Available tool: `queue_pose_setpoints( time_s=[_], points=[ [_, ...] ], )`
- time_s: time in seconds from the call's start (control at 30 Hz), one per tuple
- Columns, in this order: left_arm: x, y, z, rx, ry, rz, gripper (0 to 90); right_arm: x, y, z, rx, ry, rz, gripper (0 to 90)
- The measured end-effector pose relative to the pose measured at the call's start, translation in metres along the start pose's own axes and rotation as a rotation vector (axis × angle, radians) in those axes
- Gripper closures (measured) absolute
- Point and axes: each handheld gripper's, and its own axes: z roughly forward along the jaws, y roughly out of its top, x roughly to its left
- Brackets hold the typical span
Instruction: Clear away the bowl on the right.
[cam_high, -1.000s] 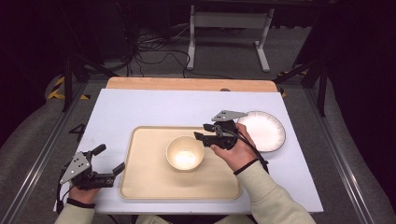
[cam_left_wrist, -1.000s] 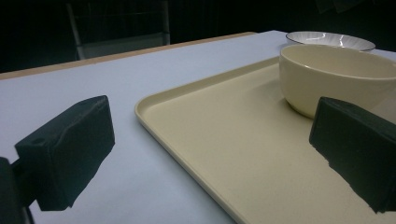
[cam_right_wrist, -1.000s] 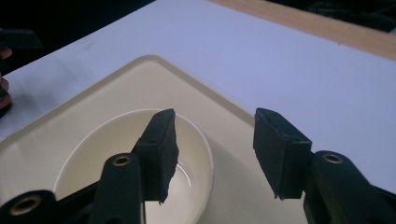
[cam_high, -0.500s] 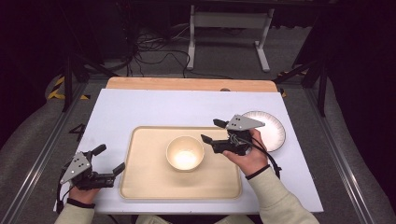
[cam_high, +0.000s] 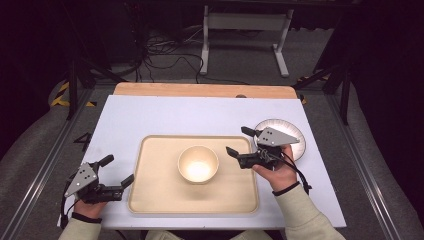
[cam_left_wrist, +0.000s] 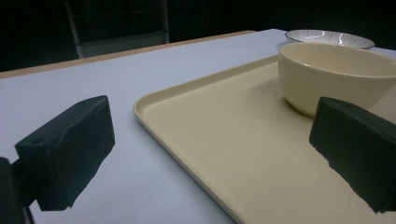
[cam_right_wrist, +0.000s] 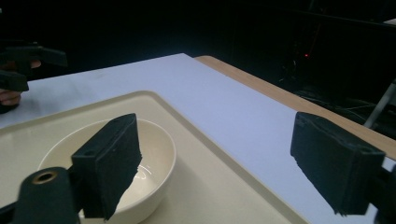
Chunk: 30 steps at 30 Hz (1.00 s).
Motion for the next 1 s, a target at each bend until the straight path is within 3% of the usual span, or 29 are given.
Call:
queue_pose_setpoints(
  time_s=[0.2, 0.27, 0.6, 1.0],
  points=[
    [0.000, 0.000, 0.000, -0.001, 0.000, -0.002, 0.7, -0.004, -0.008, -0.011, -0.004, 0.033, 0.018, 7.7],
    [0.000, 0.000, 0.000, -0.002, 0.000, -0.002, 0.7, -0.007, -0.011, -0.018, -0.034, 0.048, 0.021, 7.6],
    [0.000, 0.000, 0.000, -0.001, 0.001, -0.002, 0.7, -0.018, -0.026, -0.038, -0.123, 0.011, 0.033, 5.9],
    [0.000, 0.000, 0.000, -0.001, -0.003, -0.004, 0.8, -0.021, -0.047, -0.045, -0.142, 0.007, 0.006, 3.8]
  ],
)
